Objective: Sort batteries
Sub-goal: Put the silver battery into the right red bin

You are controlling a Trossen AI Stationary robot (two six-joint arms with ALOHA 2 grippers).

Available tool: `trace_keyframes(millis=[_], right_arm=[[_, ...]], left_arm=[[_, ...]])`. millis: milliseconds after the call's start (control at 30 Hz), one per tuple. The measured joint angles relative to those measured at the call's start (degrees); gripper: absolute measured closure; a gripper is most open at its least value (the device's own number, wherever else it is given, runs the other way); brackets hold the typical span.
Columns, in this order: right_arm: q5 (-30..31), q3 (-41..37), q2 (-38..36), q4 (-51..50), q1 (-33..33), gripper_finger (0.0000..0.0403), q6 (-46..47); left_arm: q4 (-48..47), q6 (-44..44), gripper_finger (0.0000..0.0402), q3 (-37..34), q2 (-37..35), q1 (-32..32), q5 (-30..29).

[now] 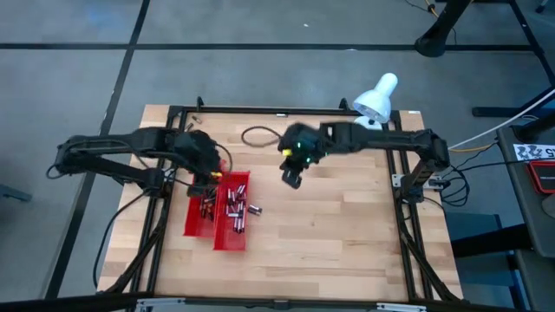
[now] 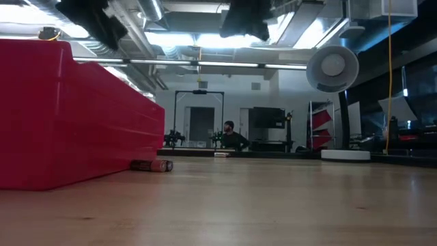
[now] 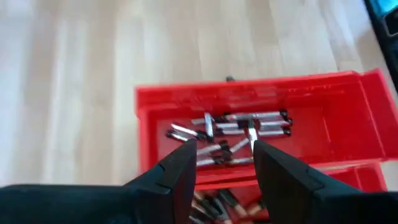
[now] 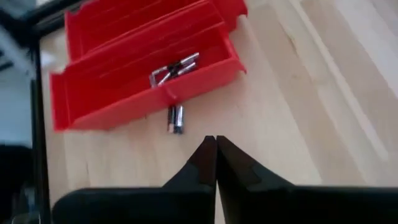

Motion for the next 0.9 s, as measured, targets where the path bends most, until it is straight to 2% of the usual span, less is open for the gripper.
trace_keyframes(millis=[133,333,500,600,700,900], right_arm=[[9.55,0.04,0.42,3.62,6.53,0.0397,8.89],[22.75,0.07,3.73,7.72,13.51,0.0397,11.83],[21.24,0.02,9.00,11.73,15.49,0.0389,12.58],[20.95,0.02,12.30,14.50,16.58,0.0356,11.26],[21.63,0.02,14.97,14.22,17.50,0.0307,11.27],[29.29,0.02,19.53,13.52,19.18,0.0215,11.06]], left_arm=[[2.13,4.84,0.0255,0.02,-5.47,2.96,-0.01],[4.26,3.18,0.0255,0.02,-9.03,5.29,1.59],[2.99,0.01,0.0255,0.02,-10.51,5.24,3.10],[2.46,-1.50,0.0255,0.02,-11.31,5.24,3.10],[1.30,-2.14,0.0255,0.02,-12.19,5.24,3.10],[-0.60,-4.40,0.0255,0.04,-13.68,5.24,3.10]])
